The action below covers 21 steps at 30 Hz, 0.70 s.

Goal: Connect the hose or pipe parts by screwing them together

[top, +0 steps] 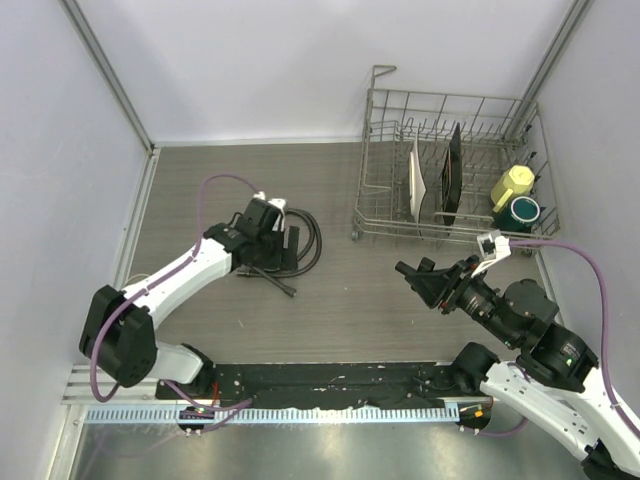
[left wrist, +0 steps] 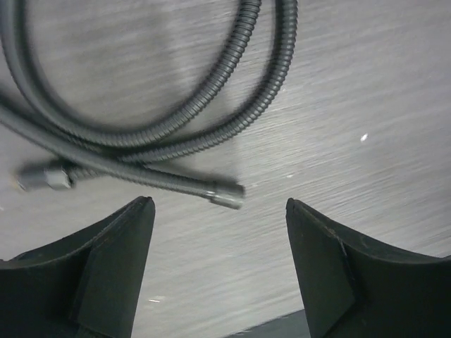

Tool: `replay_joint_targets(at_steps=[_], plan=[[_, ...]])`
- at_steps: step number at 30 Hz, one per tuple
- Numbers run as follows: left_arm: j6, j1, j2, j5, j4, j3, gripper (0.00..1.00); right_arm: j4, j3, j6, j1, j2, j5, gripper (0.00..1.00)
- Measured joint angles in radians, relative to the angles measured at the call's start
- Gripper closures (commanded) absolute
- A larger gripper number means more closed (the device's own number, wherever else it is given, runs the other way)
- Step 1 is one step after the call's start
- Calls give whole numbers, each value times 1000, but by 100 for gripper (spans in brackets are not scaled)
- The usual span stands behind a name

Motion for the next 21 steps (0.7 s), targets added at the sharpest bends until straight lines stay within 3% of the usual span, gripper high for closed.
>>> replay_joint_targets(at_steps=[4,10,15,21], plan=[[-455,-16,-60,-81,31,-70,20,-15,0,-6,0,0,1,99],[-956,-91,-192,-303,-77,-163,21,-24,1,-8,0,0,0,99],[-1132,-89,-114,-425,-140,-164,22,-26,1,-8,0,0,-2,99],[-1191,-90,-49,-462,-79,-228,23,-29,1,-8,0,1,-13,99]])
